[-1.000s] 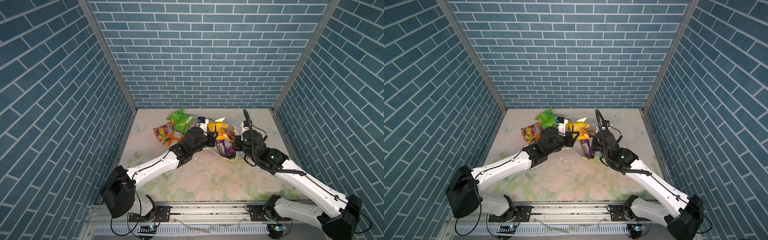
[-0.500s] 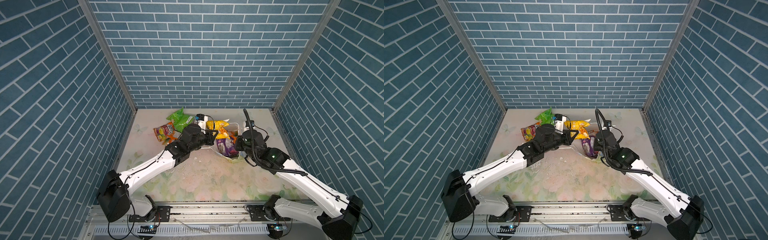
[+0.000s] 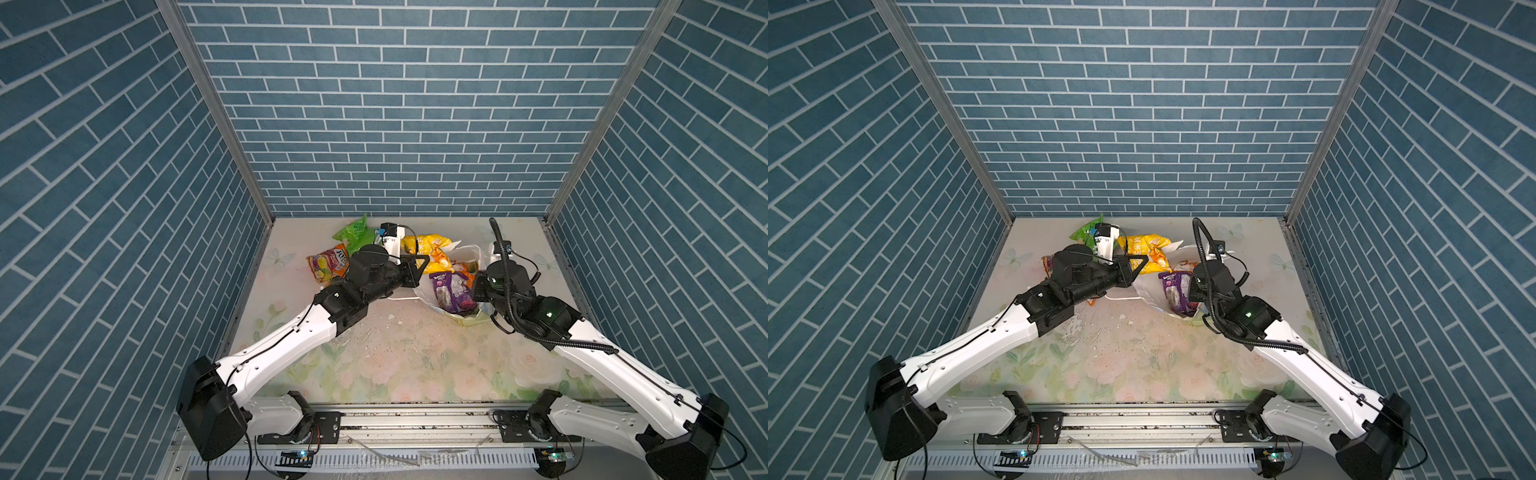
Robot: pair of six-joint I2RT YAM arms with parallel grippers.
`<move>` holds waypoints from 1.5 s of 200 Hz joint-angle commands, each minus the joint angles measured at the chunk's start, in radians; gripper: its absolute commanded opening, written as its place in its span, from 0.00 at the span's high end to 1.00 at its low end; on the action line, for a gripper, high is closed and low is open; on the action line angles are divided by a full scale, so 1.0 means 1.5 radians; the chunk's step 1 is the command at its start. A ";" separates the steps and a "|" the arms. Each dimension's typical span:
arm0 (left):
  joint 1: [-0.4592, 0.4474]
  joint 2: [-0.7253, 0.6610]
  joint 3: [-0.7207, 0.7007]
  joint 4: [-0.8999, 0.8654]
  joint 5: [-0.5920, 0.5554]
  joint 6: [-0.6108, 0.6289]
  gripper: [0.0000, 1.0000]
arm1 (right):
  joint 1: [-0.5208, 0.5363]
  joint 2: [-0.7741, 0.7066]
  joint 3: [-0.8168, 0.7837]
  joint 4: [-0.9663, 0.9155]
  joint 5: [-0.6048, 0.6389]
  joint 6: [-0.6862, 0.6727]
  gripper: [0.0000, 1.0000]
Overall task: Take the snacks out of the paper bag
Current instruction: Pick up the snack from the paper bag, then place the snack at the middle-left of the table.
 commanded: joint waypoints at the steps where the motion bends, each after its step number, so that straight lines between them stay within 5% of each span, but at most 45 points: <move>1: 0.027 -0.009 0.018 -0.009 0.024 -0.015 1.00 | 0.001 -0.031 -0.007 0.033 0.035 0.016 1.00; 98: 0.060 -0.047 0.073 -0.098 0.015 0.010 1.00 | 0.000 -0.040 -0.015 0.038 0.030 0.009 1.00; 154: 0.138 -0.083 0.097 -0.176 0.040 0.016 1.00 | 0.002 -0.031 -0.004 0.038 0.013 -0.003 1.00; 221: 0.301 -0.152 0.075 -0.308 0.064 0.058 1.00 | 0.000 -0.054 -0.010 0.035 0.014 -0.019 1.00; 300: 0.614 -0.170 -0.175 -0.338 0.186 0.059 1.00 | -0.001 -0.072 -0.006 0.033 -0.007 -0.049 1.00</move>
